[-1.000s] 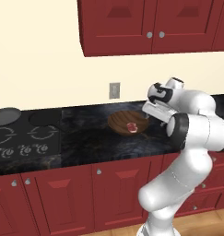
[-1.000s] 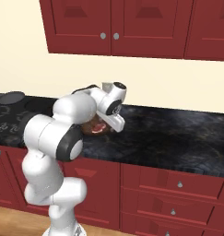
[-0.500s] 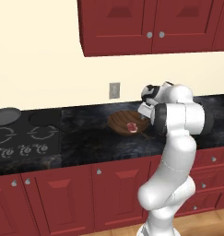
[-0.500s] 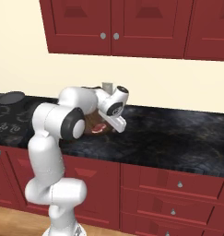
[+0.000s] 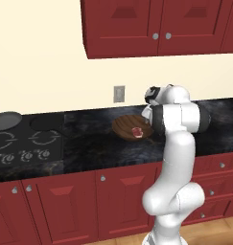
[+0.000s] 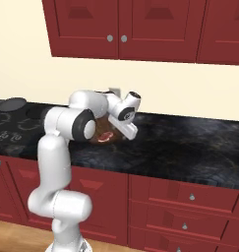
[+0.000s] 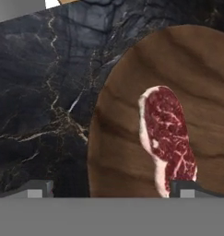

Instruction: Place one of the steaks on the plate and the other in the bowl. Then place the bowl in the fridge.

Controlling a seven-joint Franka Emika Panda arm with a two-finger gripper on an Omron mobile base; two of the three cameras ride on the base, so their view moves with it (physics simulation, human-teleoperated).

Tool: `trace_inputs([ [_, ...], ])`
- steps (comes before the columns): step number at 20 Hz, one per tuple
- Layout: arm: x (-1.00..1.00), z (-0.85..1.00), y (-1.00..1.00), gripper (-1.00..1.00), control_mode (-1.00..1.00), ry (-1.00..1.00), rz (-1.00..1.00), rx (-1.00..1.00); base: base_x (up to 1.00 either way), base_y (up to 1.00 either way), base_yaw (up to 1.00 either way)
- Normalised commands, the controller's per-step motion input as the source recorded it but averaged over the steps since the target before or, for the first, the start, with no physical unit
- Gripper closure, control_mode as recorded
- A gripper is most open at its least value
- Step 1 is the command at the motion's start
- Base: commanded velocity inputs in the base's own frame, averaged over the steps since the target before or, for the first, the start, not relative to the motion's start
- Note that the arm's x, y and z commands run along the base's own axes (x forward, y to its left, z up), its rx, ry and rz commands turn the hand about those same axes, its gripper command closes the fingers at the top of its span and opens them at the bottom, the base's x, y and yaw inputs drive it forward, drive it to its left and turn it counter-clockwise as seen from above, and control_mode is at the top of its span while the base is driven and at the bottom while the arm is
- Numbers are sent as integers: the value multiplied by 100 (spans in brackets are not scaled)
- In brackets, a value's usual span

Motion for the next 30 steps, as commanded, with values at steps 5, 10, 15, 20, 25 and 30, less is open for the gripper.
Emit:
trace_inputs([
  [5,0,-47,23,-100,-100,0,3,0,0,0,0],
  [10,0,-11,9,-100,-100,0,0,0,0,0,0],
  [15,0,0,7,100,-100,0,0,0,0,0,0],
  [20,0,0,1,100,-100,0,0,0,0,0,0],
  [25,-25,13,1,100,-100,-4,-23,7,0,0,0],
  [30,-61,84,1,100,-100,-33,-19,2,0,0,0],
])
